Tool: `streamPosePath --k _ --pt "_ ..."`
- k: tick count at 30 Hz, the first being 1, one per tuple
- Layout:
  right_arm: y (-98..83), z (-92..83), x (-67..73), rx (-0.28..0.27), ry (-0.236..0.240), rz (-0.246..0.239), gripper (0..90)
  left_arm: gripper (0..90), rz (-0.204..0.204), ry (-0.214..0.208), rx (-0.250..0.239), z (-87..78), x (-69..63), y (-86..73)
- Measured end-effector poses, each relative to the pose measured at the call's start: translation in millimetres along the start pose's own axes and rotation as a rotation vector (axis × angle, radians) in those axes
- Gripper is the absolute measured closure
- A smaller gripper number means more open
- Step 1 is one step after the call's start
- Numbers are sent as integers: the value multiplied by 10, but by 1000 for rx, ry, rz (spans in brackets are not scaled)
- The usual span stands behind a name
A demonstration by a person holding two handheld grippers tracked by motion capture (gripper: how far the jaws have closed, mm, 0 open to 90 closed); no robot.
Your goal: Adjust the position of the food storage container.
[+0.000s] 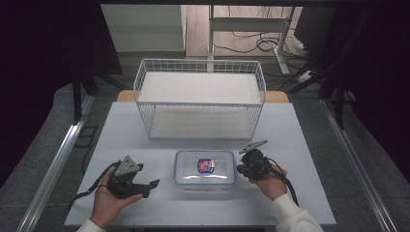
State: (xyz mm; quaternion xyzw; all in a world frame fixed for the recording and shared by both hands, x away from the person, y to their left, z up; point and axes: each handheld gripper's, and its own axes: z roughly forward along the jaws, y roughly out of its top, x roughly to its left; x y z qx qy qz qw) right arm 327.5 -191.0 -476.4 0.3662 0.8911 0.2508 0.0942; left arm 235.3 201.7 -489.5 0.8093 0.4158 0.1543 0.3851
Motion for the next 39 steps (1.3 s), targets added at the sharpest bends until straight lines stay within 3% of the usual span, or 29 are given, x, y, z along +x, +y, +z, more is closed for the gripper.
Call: streamPosePath --k 7,10,17,21,22,23,24,25,27,28,31,32,39 --pt "32 35 37 -13 0 -17 893 188 1 -7 0 11 -5 2" --pt "4 -32 22 -39 8 -9 893 188 -5 -5 -7 -5 -4 1" --pt "-255 -491 -76 -190 -32 42 892 186 -8 -3 -4 -8 -12 -3" --pt "-420 -608 -160 -287 20 105 884 184 -27 -21 -17 -17 -10 13" --pt "-454 -611 -190 -324 76 130 827 182 -37 -34 -30 -23 -9 20" --pt "-454 -611 -190 -324 76 130 827 182 -46 -45 -40 -29 -8 28" --pt "-460 -612 -200 -340 102 142 773 181 -53 -46 -46 -32 -7 33" --pt "-459 -614 -203 -352 117 146 702 180 -56 -44 -47 -32 -3 34" --pt "-445 -614 -196 -376 113 159 469 173 -57 -39 -47 -33 2 35" --pt "-438 -613 -196 -389 117 174 428 170 -60 -43 -48 -36 2 36" --pt "-437 -617 -193 -434 138 191 323 164 -84 -71 -61 -61 3 46" --pt "-442 -628 -192 -453 171 190 295 165 -99 -85 -68 -72 1 51" --pt "-408 -616 -165 -453 206 194 226 157 -171 -153 -94 -110 -10 75"
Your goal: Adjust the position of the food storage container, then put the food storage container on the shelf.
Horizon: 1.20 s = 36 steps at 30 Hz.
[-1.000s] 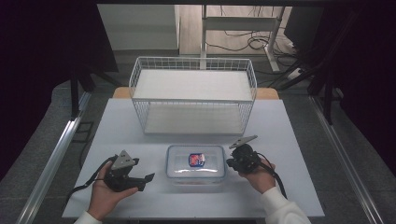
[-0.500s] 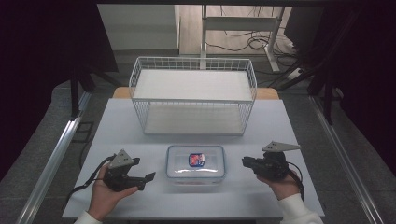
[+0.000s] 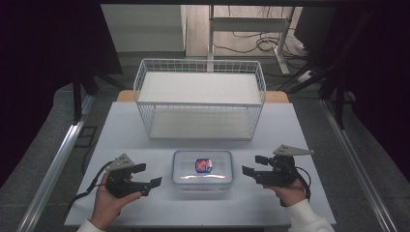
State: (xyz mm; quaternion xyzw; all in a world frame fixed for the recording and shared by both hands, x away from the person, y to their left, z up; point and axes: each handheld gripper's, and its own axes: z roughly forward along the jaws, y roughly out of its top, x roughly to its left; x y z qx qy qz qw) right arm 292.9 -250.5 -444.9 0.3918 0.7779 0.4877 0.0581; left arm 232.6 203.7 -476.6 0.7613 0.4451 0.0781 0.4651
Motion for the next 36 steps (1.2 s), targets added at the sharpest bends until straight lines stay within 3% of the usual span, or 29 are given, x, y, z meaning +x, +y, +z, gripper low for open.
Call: streamPosePath --k 2,4,7,16,23,36 --pt "24 30 -5 -7 14 26 198 126 -17 -8 -8 -2 -1 11" --pt "28 43 0 -5 15 25 191 112 -60 -26 -21 -1 11 35" --pt "23 69 15 3 8 21 177 102 -88 -45 -32 12 22 60" --pt "13 167 16 32 46 41 174 98 -165 -130 10 185 72 133" --pt "9 231 40 55 50 33 179 104 -258 -263 67 502 172 171" --pt "-14 344 36 91 53 47 168 122 -310 -330 106 769 278 163"
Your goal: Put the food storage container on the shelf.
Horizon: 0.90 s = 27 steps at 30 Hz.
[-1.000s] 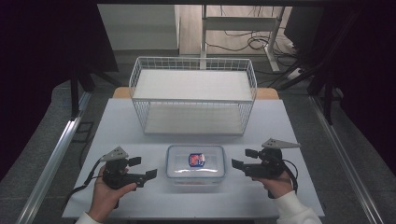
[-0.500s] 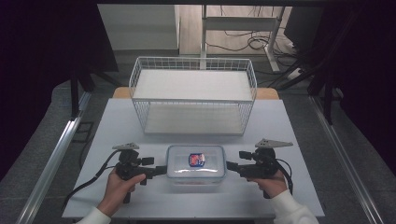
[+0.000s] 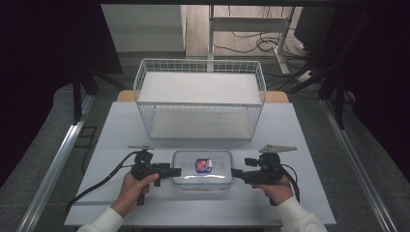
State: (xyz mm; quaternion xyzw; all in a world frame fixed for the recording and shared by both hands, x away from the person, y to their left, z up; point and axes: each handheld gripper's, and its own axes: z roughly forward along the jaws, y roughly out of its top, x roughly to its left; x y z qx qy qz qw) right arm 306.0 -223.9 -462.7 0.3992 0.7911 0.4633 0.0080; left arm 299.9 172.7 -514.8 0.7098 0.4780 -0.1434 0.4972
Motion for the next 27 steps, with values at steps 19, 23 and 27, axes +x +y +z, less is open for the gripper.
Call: streamPosePath --k 19,23,27 --pt "-20 325 -130 83 72 119 131 197 -9 -9 34 114 47 -12" --pt "-39 372 -180 92 89 169 130 220 -6 -2 37 109 50 -11" --pt "-50 448 -240 104 130 232 130 241 -3 8 35 108 47 -13"
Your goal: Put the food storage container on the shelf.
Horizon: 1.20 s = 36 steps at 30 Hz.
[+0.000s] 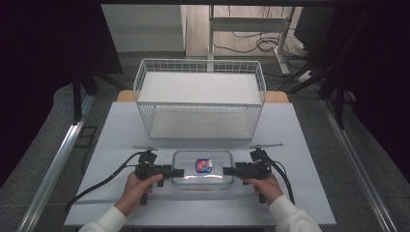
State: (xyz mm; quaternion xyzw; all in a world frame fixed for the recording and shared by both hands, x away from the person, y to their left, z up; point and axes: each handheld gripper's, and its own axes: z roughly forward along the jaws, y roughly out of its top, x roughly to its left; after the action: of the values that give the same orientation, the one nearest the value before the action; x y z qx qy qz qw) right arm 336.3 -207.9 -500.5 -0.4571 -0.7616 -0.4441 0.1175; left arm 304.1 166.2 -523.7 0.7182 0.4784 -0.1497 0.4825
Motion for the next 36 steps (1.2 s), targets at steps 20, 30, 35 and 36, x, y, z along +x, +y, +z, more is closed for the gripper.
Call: streamPosePath --k 20,30,35,36 --pt "-31 -5 -96 3 71 129 363 302 -9 17 -11 -19 -19 -4" --pt "-80 -110 -2 -24 62 108 440 419 -6 18 -37 -121 -98 -44" --pt "-107 -159 47 -27 57 102 475 456 6 20 -43 -163 -139 -66" --pt "-112 -165 54 -29 54 99 476 462 6 21 -43 -166 -142 -67"
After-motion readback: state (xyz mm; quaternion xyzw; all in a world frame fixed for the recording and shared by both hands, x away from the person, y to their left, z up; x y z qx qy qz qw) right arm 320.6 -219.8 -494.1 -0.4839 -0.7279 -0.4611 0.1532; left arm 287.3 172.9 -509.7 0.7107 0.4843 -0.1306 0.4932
